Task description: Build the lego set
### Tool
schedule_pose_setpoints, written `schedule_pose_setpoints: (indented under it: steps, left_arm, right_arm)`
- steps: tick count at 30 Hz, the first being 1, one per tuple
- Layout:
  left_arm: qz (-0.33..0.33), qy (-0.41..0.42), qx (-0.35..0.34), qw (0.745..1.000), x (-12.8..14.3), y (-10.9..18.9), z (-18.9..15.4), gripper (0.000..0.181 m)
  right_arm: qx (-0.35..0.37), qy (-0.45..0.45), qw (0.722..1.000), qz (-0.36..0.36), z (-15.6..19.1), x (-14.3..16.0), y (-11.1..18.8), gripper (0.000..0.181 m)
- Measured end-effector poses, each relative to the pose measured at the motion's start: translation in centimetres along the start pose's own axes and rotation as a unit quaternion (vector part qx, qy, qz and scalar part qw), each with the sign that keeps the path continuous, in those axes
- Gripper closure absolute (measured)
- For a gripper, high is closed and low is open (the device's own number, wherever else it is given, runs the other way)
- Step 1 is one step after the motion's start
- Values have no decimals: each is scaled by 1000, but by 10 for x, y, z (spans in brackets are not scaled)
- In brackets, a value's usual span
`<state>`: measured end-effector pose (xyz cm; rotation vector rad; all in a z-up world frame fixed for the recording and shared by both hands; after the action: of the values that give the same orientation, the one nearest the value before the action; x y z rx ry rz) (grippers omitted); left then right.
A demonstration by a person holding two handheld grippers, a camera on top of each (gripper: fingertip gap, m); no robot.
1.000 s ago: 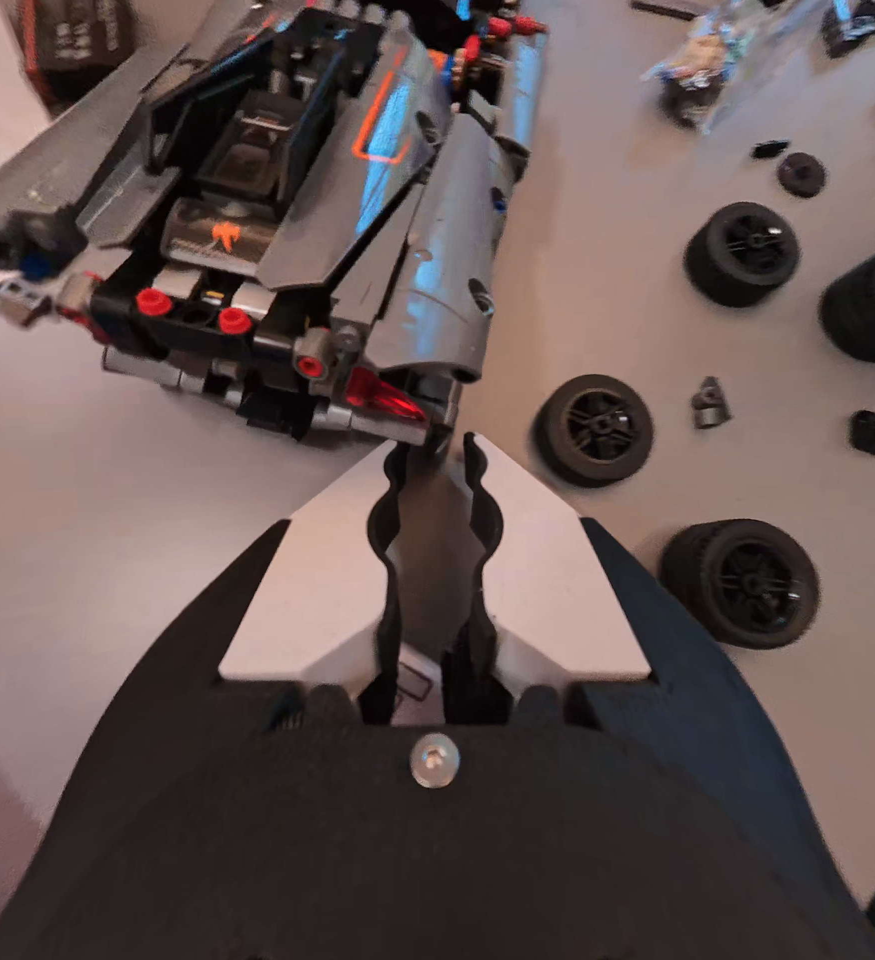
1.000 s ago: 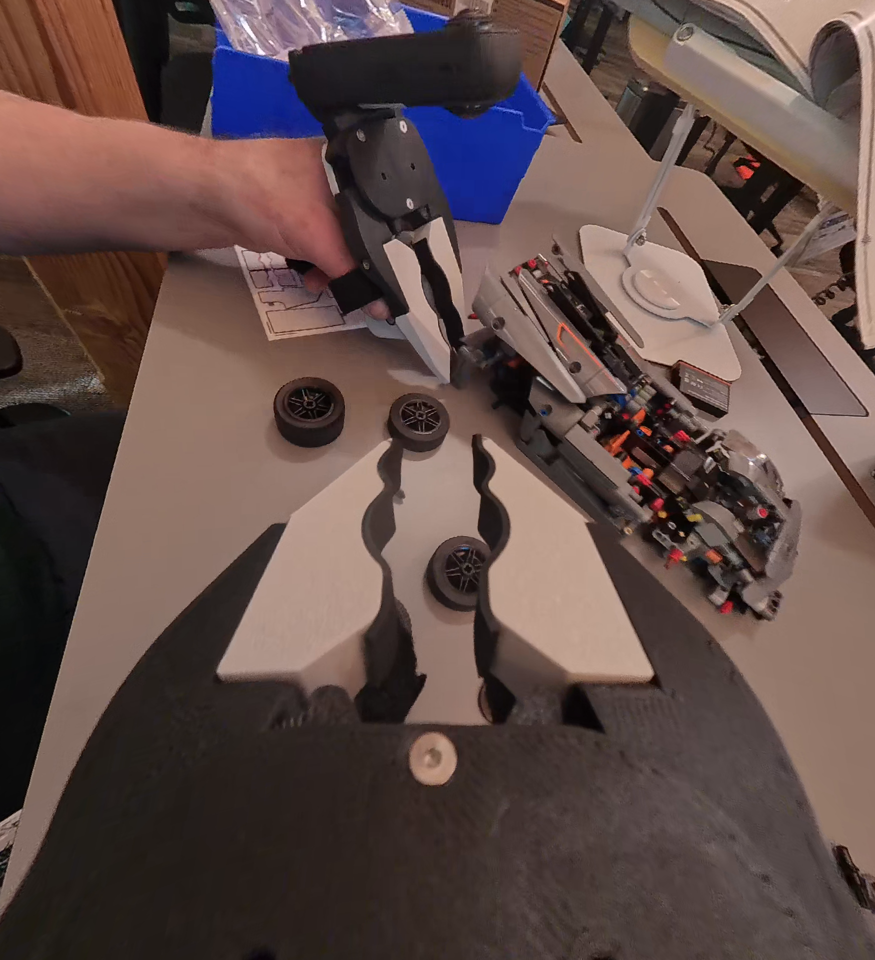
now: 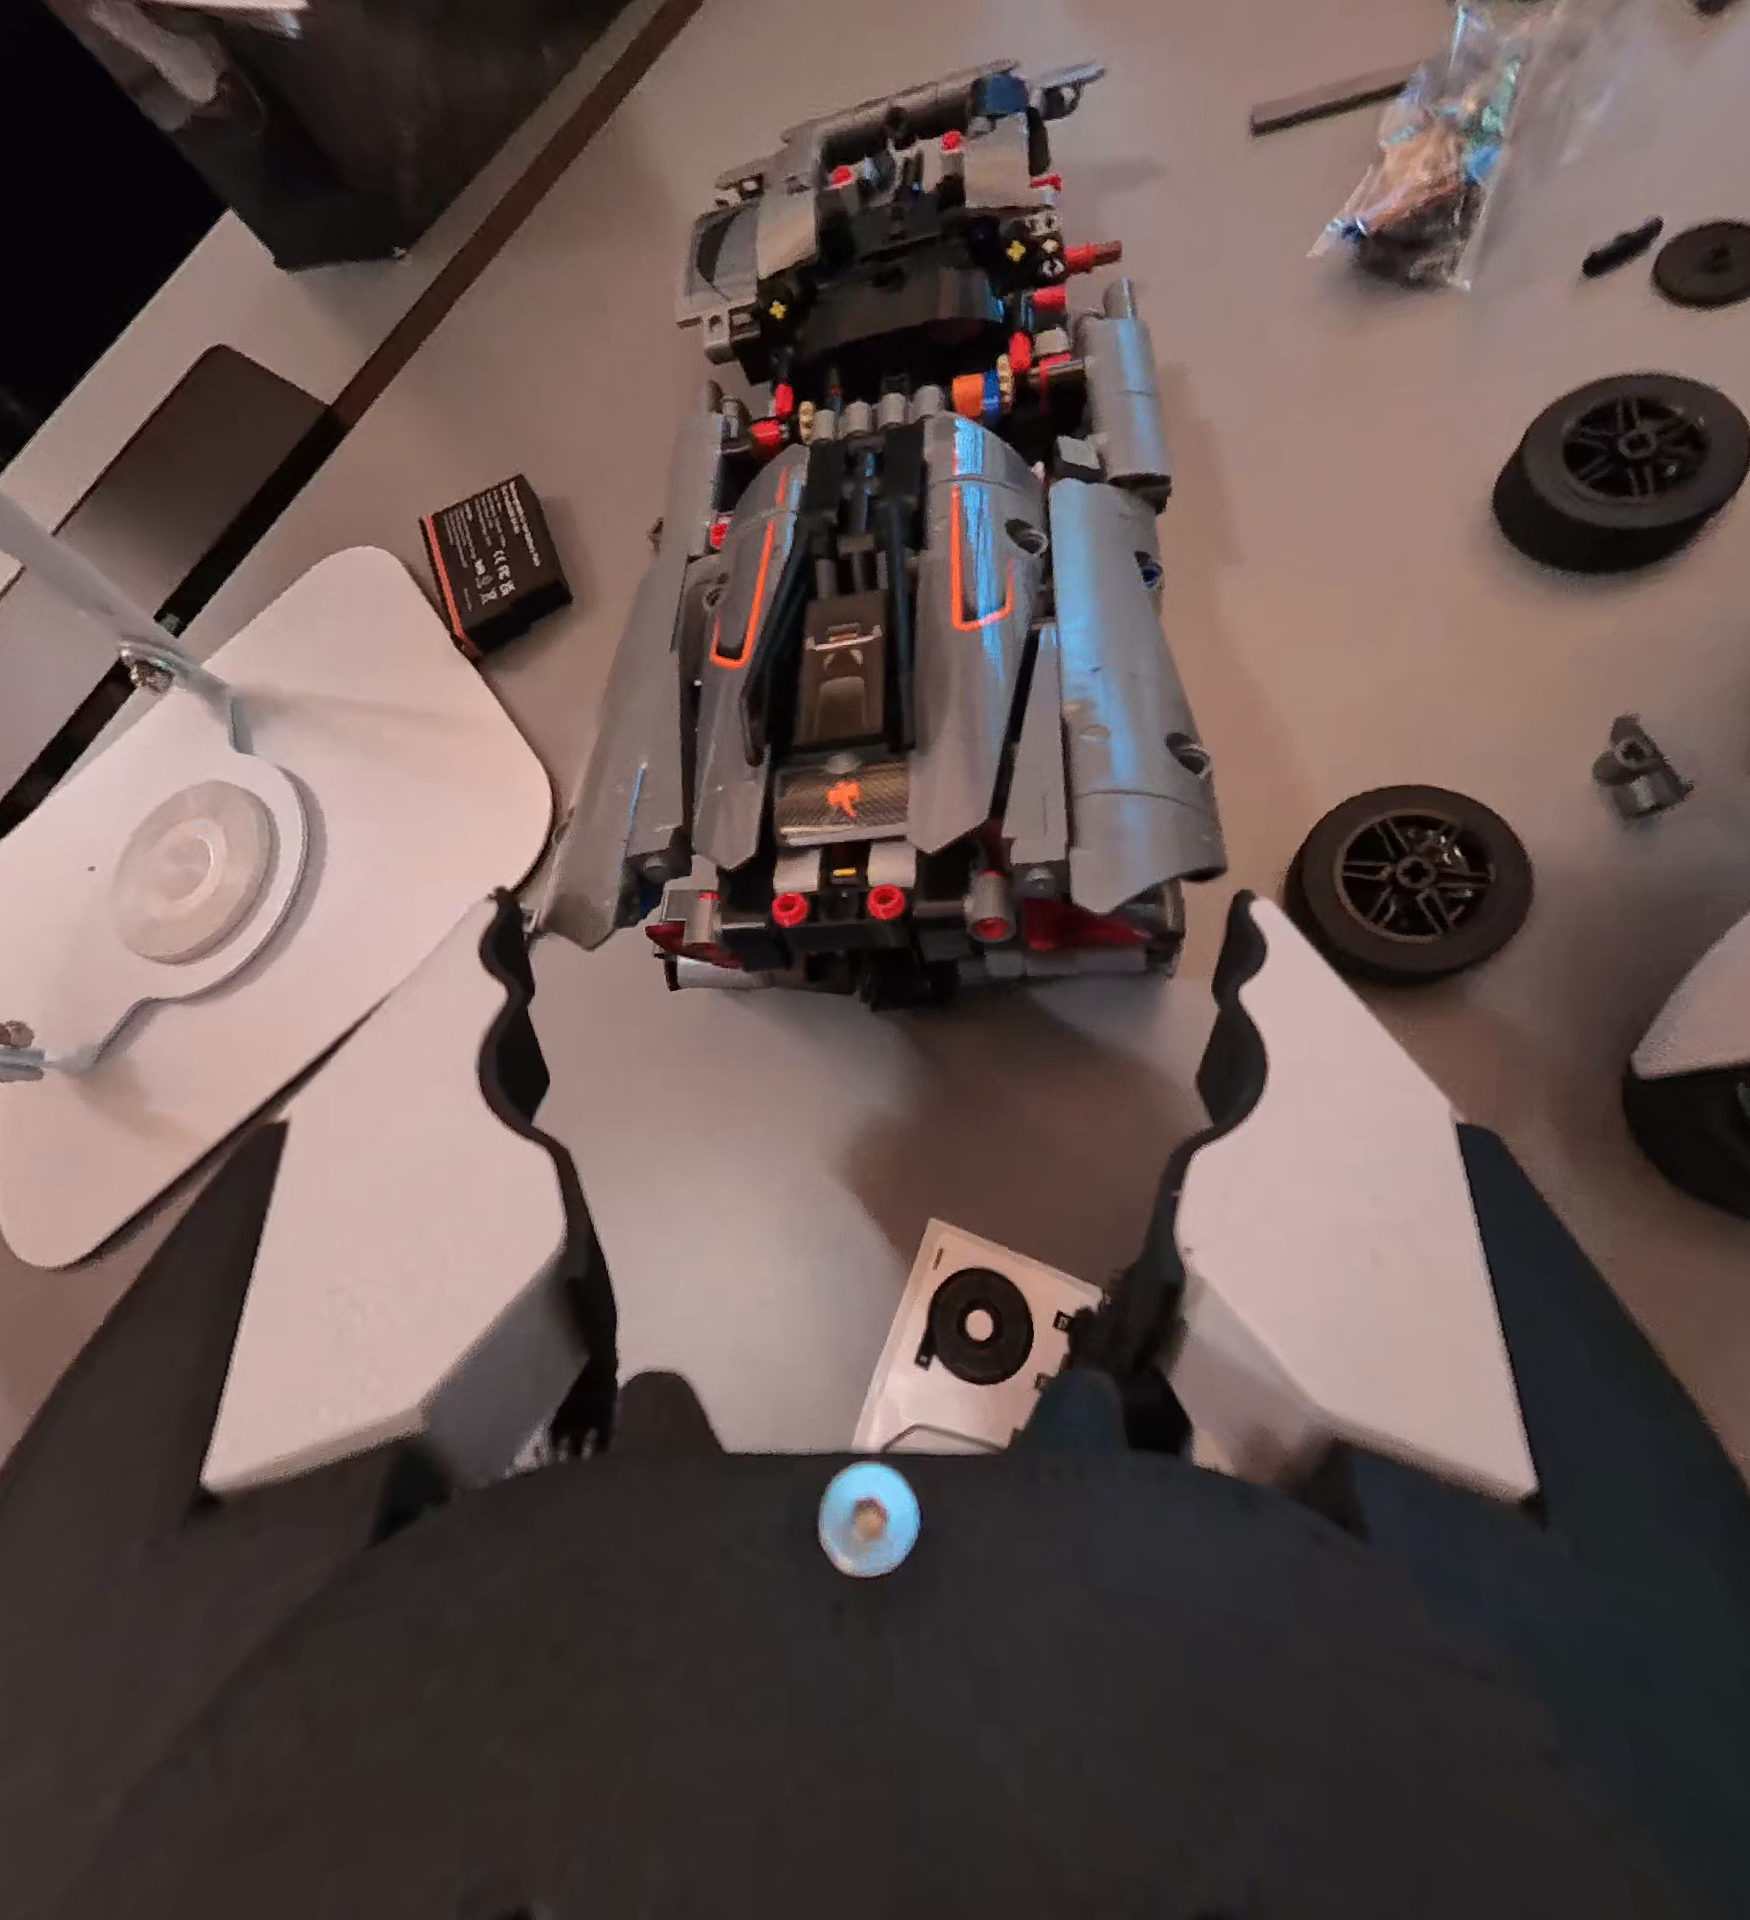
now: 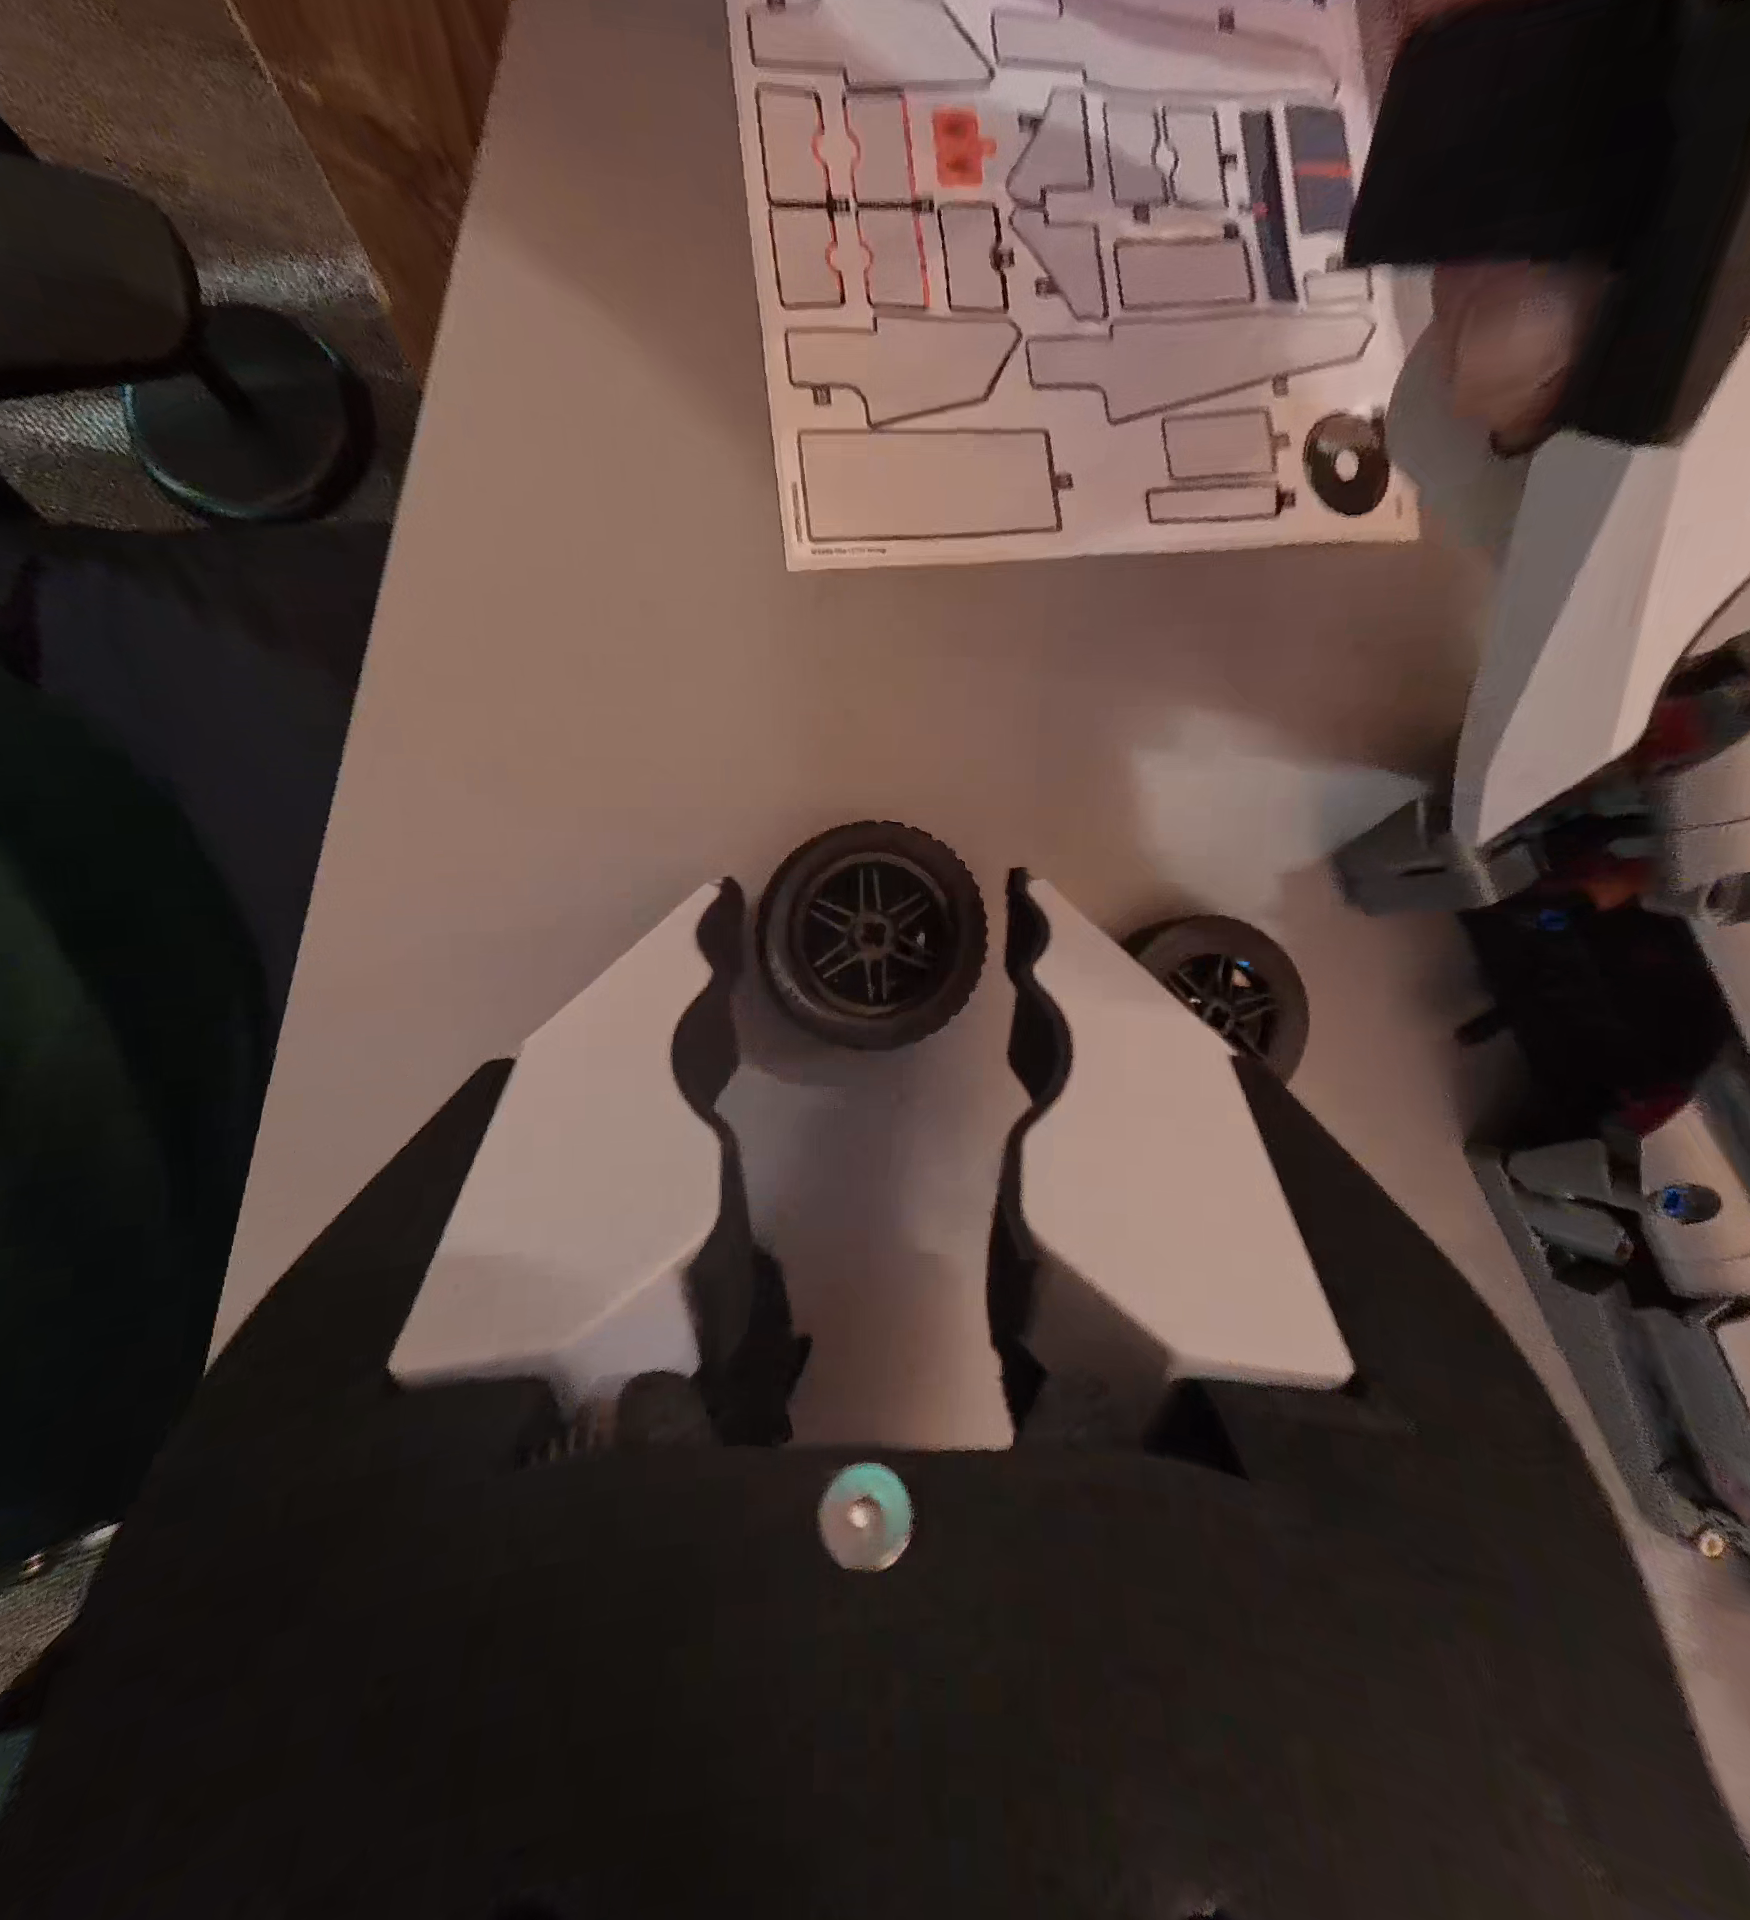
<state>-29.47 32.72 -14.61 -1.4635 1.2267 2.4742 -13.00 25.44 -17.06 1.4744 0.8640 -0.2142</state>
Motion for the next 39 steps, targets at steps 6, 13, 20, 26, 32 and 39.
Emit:
schedule_pose_setpoints:
  steps: [6,13,20,26,32,39]
  left_arm:
    - [11,-47,-12,999,-3,16,0,60]
    - [50,-171,-93,980,-2,16,-24,69]
    - [-31,-229,-88,969,-10,27,-74,95]
    - [-104,-268,-149,946,-31,10,-120,99]
    - [-158,-268,-193,931,-49,15,-123,132]
    - [-166,-269,-146,937,-50,32,-122,136]
  right_arm:
    - [-19,-30,999,-5,-4,5,2,141]
    - [-20,-155,981,-111,-39,19,48,140]
    - [-87,-362,907,-196,-83,54,58,140]
    - [-165,-401,835,-339,-91,53,75,141]
    - [-182,-401,808,-391,-83,48,79,140]
    - [-129,-323,852,-391,-71,36,88,124]
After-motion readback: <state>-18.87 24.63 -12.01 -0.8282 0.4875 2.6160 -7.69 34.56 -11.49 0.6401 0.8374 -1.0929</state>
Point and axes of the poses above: each gripper's, where its closed fingertips meet, y back along the fingers, x out of its underside, z = x × y across the jaws, the point moved 9 cm from there along y, back along the fingers, and after that the axes turned 3 degrees about -z, right-handed, at the moved point
